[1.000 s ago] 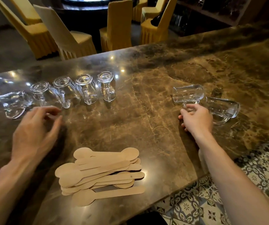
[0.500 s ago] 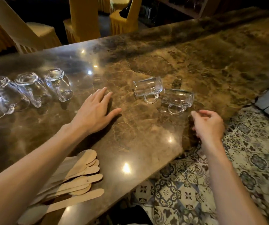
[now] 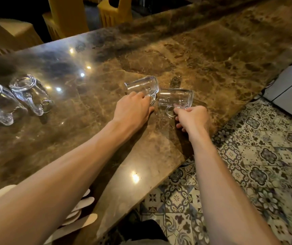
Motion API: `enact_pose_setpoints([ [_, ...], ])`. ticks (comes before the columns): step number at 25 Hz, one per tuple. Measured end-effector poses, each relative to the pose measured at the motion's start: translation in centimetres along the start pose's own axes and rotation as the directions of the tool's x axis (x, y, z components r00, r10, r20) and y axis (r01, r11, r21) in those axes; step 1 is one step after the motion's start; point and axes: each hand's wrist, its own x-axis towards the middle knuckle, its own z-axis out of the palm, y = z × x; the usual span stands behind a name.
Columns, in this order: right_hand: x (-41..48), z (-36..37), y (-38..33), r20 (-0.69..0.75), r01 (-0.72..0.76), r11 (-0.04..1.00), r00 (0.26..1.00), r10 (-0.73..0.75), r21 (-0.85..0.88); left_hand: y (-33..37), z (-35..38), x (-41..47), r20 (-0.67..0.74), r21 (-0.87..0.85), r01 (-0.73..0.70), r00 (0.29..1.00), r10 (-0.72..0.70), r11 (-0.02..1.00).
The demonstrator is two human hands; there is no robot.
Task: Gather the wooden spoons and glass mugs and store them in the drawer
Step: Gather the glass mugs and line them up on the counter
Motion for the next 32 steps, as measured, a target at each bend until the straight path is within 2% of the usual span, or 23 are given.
enact_pose_setpoints([
  [5,0.2,-0.7,-0.1,0.167,-0.074,0.957,0.986,0.028,0.280,0.1,0.2,1.5,-0.031,0.012,0.036,0.999,-0.036,0.999],
  [9,0.0,-0.9,0.0,0.284,-0.190,0.802,0.958,0.026,0.567,-0.7,0.3,1.2,-0.072,-0.047,0.063,0.995,-0.066,0.997],
  [13,-0.6,-1.1,-0.3,0.308,-0.217,0.667,0.951,-0.020,0.713,-1.6,-0.1,0.6,-0.126,-0.171,0.092,0.985,-0.115,0.981],
  [18,-2.2,-0.6,-2.5,0.323,-0.145,0.674,0.935,-0.146,0.725,-2.9,-1.9,0.2,-0.113,-0.344,0.239,0.950,-0.292,0.908],
  [20,-3.1,-0.2,-3.5,0.338,-0.107,0.691,0.918,-0.208,0.715,-3.6,-2.9,-0.2,-0.079,-0.495,0.313,0.913,-0.401,0.810],
  [22,-4.0,0.2,-4.6,0.326,-0.011,0.724,0.898,-0.297,0.689,-4.5,-4.1,-1.1,-0.036,-0.662,0.351,0.868,-0.496,0.663],
  [25,-5.6,1.3,-6.1,0.296,0.157,0.741,0.847,-0.441,0.653,-6.0,-6.2,-4.0,0.002,-0.778,0.360,0.821,-0.571,0.514],
  [29,-7.9,4.4,-7.7,0.341,0.266,0.757,0.770,-0.539,0.597,-8.4,-9.3,-10.0,-0.078,-0.826,0.305,0.771,-0.632,0.474],
  [32,-9.3,7.3,-8.4,0.394,0.301,0.770,0.721,-0.570,0.562,-9.9,-11.5,-15.3,-0.126,-0.864,0.271,0.698,-0.704,0.424],
])
